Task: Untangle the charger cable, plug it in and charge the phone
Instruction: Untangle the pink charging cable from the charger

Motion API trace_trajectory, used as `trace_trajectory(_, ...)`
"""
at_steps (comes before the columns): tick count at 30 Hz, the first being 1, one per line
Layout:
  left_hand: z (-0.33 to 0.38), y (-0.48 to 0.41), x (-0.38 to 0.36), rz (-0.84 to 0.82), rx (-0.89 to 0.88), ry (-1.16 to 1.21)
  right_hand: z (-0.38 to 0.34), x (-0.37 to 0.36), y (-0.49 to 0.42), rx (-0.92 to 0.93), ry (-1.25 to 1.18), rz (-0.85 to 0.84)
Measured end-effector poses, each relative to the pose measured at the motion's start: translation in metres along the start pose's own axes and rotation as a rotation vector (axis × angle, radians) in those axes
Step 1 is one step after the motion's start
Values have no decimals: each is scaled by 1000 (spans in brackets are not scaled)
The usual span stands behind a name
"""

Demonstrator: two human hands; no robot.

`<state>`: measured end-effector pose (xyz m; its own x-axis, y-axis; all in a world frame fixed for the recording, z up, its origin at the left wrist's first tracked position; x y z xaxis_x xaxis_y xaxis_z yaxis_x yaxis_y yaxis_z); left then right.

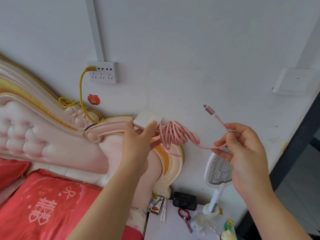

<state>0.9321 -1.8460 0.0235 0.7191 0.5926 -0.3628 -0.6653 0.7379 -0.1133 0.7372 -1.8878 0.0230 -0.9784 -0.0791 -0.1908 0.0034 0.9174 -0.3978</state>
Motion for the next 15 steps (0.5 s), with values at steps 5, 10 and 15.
trace_trajectory(5,4,2,-3,-2,-15,12,4,3,1,-32,31,-71)
trace_trajectory(10,9,1,-1,0,-44,-19,12,7,-1,-64,138,-82)
trace_trajectory(15,13,-1,-3,-33,-96,-28,9,10,-1,-133,212,-329)
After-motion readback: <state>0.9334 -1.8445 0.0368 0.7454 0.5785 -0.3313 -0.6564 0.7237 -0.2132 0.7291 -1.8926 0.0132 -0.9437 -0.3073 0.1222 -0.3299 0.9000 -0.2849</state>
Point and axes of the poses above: each hand's wrist, its own y-axis away from the middle knuckle, its own x-axis out of the back of the hand, z = x × y, the point moved 1 cm from there along -y, towards the middle knuckle, and after that the axes turned 3 degrees about z, right-handed, at the moved point
